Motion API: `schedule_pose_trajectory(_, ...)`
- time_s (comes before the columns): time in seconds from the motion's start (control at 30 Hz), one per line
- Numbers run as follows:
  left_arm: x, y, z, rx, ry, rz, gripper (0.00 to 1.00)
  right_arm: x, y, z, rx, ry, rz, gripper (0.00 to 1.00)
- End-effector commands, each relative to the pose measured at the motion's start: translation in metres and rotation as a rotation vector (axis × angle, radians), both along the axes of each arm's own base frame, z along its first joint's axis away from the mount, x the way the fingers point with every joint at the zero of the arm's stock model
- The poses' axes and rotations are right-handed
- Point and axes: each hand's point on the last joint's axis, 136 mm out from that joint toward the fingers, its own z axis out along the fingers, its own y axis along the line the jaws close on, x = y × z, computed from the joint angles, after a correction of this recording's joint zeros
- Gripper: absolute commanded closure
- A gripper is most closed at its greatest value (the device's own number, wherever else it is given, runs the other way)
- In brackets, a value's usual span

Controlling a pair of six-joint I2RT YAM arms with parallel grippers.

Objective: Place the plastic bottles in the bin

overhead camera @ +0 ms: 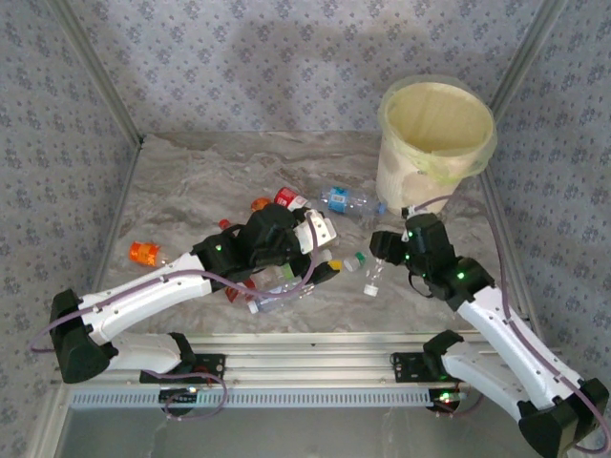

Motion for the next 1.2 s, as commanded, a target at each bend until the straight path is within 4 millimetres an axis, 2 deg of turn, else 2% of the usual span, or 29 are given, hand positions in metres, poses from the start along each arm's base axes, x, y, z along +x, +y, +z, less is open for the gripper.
schedule_pose_trajectory(0.0,-0.004,-0.006,0.026,-0.097,-0.02,-0.014,0.0,0.014,-0.012,0.04,-0.108,-0.11,-0.014,0.38)
schedule_pose_trajectory(0.33,0.005,0.002,0.045,-0.255,-0.026,0.085,0.0,0.051,-0.021,0.154,-0.258,-0.384,-0.062,0.38)
schedule_pose_trajectory(0.53,0.0,0.006,0.054,-0.357,-0.015,0.08,0.0,0.073,-0.025,0.201,-0.331,-0.487,-0.113,0.39)
schedule_pose_trajectory(0.8,-0.001,0.006,0.062,-0.423,0.031,0.071,0.0,0.111,-0.038,0.253,-0.416,-0.564,-0.226,0.39)
schedule_pose_trajectory(1.03,0.001,0.008,0.065,-0.445,0.057,0.068,0.0,0.156,-0.07,0.271,-0.447,-0.56,-0.345,0.39)
schedule_pose_trajectory(1.17,0.006,0.008,0.062,-0.438,0.068,0.07,0.0,0.174,-0.088,0.282,-0.432,-0.568,-0.382,0.4)
